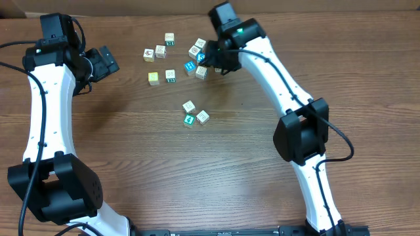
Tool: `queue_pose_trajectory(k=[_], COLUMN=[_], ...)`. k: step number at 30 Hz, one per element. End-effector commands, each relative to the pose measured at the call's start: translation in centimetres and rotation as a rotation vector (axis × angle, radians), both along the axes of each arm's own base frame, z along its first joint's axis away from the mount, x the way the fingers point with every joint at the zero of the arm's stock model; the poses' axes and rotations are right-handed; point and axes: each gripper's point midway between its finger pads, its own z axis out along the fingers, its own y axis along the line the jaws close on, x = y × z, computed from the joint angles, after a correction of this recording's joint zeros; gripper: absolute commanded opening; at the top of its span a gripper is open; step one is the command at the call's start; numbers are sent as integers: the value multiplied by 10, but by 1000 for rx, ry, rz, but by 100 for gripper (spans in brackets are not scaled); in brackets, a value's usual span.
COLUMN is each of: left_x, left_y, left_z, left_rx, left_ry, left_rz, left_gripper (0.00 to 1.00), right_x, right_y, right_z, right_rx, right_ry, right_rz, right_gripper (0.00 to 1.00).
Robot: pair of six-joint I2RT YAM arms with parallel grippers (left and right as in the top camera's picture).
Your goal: Form a circle
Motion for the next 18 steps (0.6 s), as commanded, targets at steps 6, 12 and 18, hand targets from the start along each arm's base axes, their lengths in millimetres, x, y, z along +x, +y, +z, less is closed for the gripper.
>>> queue_pose_trajectory(k=[6,12,18], left_x=[1,1,1], left_y=[-3,-3,-3], left_z=[-2,-2,-2], left_rx=[-6,-6,-6], left_ry=[4,4,4], left_rz=[-3,-3,-3], left_gripper=[99,100,100], right_x=[-11,-53,-79], right_y=[15,14,-1], right_z=[27,8,-5], right_rx=[4,-91,-162], right_ry=[-35,98,210], right_rz=[-36,-15,-17], right_gripper=[41,22,10])
